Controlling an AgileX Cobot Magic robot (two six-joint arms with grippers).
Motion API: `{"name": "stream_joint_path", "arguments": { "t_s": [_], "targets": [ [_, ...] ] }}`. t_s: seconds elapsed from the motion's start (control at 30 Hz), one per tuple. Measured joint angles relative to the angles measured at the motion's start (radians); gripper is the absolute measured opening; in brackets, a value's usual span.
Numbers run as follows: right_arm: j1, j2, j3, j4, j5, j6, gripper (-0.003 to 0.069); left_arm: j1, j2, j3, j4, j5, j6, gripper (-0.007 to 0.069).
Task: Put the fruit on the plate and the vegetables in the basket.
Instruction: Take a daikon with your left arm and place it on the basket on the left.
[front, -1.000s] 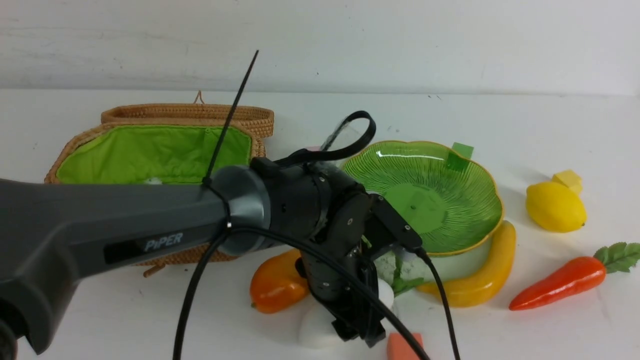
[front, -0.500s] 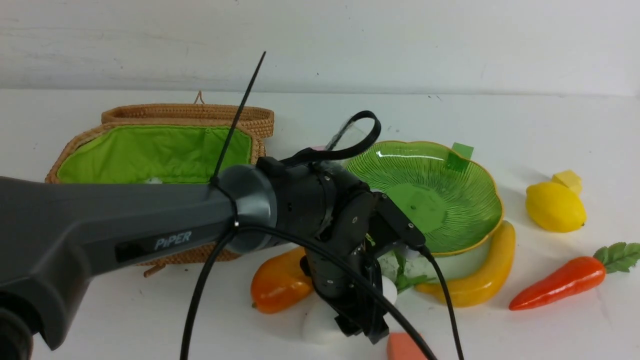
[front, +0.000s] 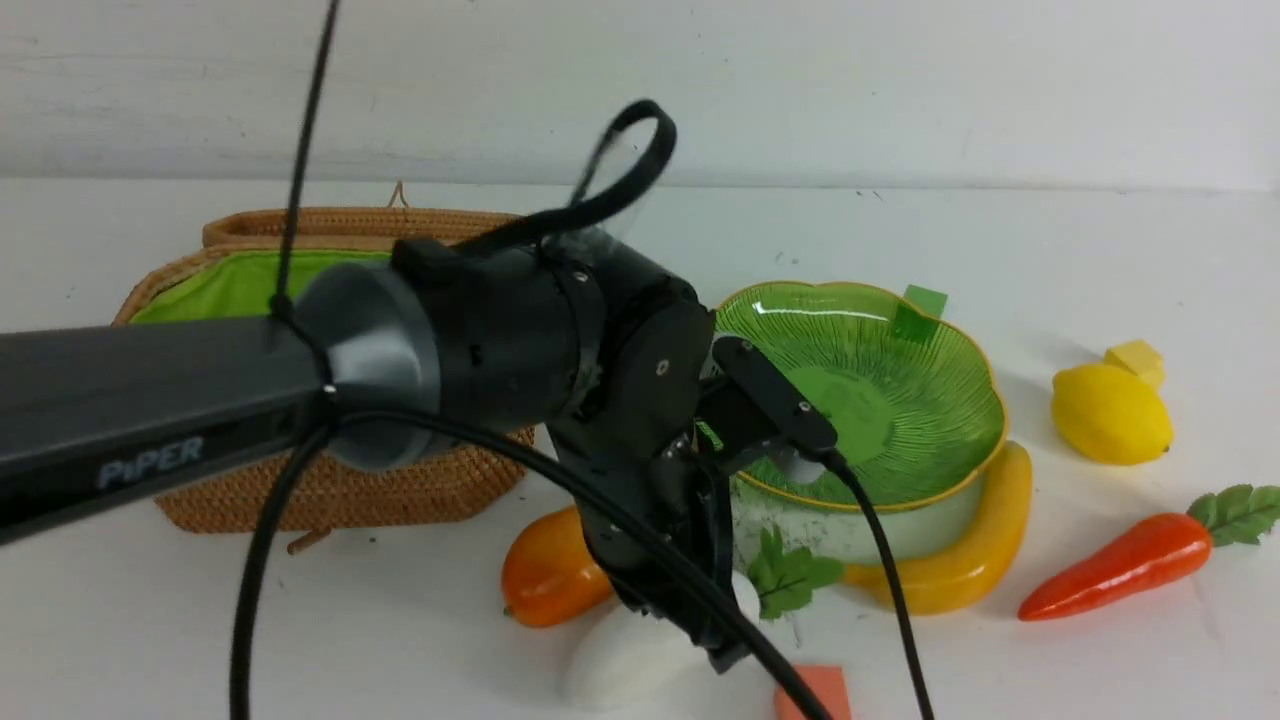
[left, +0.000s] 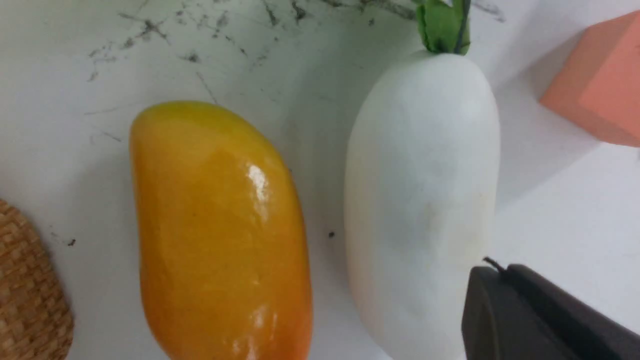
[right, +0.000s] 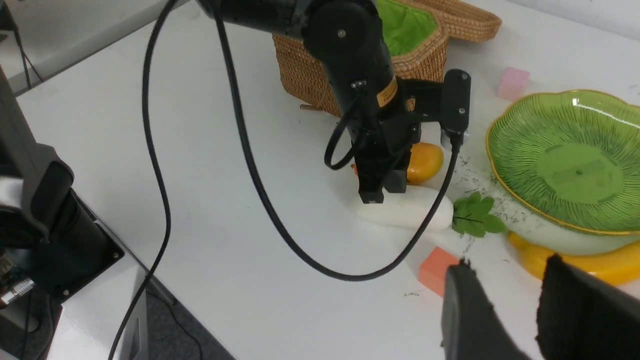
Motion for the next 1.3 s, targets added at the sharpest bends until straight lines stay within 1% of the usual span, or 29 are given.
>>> {"name": "stream_joint_path", "arguments": {
  "t_s": [0.27, 0.33, 0.4, 0.43, 0.47, 0.5, 0.53, 0.57, 0.7, 0.77, 0.83, 0.93, 1.0, 1.13, 1.3],
  "targets": [
    [0.0, 0.0, 0.0, 0.001, 0.0, 0.0, 0.0223, 0.0, -0.05, 0.001, -0.05, 0.021, 0.039, -0.0012],
    [0.0, 0.0, 0.0, 0.003, 0.0, 0.0, 0.0223, 0.0, -0.038, 0.001, -0.068, 0.035, 0.039, 0.0005],
    [0.0, 0.0, 0.0, 0.003, 0.0, 0.0, 0.0223, 0.0, -0.018, 0.001, -0.088, 0.049, 0.039, 0.0057],
    [0.0, 0.0, 0.0, 0.003, 0.0, 0.0, 0.0223, 0.0, -0.005, 0.001, -0.1, 0.056, 0.041, 0.0099],
    [0.0, 0.0, 0.0, 0.003, 0.0, 0.0, 0.0223, 0.0, 0.012, 0.001, -0.117, 0.058, 0.047, 0.0171],
    [0.0, 0.0, 0.0, 0.003, 0.0, 0.0, 0.0223, 0.0, 0.018, 0.001, -0.121, 0.058, 0.053, 0.0195],
    [0.0, 0.0, 0.0, 0.003, 0.0, 0.0, 0.0223, 0.0, 0.033, 0.001, -0.132, 0.053, 0.072, 0.0284],
    [0.0, 0.0, 0.0, 0.003, 0.0, 0.0, 0.0223, 0.0, 0.044, 0.001, -0.136, 0.046, 0.086, 0.0351],
    [0.0, 0.0, 0.0, 0.003, 0.0, 0.0, 0.0223, 0.0, 0.094, 0.001, -0.131, 0.0, 0.11, 0.0591],
    [0.0, 0.0, 0.0, 0.003, 0.0, 0.0, 0.0223, 0.0, 0.127, 0.001, -0.119, -0.03, 0.112, 0.0644],
    [0.0, 0.0, 0.0, 0.003, 0.0, 0.0, 0.0221, 0.0, 0.157, 0.001, -0.1, -0.049, 0.114, 0.0663],
    [0.0, 0.0, 0.0, 0.003, 0.0, 0.0, 0.0218, 0.0, 0.194, 0.001, -0.077, -0.056, 0.115, 0.0658],
    [0.0, 0.0, 0.0, 0.003, 0.0, 0.0, 0.0218, 0.0, 0.213, 0.001, -0.059, -0.056, 0.115, 0.0629],
    [0.0, 0.0, 0.0, 0.003, 0.0, 0.0, 0.0218, 0.0, 0.22, 0.001, -0.044, -0.058, 0.115, 0.052],
    [0.0, 0.0, 0.0, 0.003, 0.0, 0.0, 0.0218, 0.0, 0.212, 0.0, -0.041, -0.031, 0.074, 0.0521]
  ]
}}
